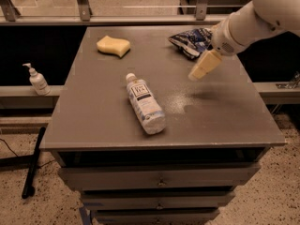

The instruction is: Move blue chip bag near blue plastic bottle

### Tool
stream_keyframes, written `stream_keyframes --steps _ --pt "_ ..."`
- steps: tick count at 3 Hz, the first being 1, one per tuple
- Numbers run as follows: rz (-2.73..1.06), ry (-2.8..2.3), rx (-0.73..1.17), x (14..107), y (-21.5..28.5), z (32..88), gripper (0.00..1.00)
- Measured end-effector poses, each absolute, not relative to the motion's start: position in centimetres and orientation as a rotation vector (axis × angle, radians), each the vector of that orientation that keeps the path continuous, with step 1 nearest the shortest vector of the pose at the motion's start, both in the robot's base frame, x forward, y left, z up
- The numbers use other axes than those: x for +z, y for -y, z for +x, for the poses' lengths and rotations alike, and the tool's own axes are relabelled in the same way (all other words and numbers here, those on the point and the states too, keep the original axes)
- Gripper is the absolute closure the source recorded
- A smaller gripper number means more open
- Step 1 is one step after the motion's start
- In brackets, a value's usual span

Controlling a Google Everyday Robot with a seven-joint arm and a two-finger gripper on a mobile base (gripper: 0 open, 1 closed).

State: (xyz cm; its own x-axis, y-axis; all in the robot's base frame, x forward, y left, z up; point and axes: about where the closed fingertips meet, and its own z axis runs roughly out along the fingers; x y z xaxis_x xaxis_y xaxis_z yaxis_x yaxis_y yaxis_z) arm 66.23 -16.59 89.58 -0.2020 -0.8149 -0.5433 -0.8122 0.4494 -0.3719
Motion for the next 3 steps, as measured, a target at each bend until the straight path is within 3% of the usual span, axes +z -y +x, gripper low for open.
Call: stream_keyframes --steps 3 --pt "-0.927 -1.927 0.268 87.7 18.5 77.7 0.0"
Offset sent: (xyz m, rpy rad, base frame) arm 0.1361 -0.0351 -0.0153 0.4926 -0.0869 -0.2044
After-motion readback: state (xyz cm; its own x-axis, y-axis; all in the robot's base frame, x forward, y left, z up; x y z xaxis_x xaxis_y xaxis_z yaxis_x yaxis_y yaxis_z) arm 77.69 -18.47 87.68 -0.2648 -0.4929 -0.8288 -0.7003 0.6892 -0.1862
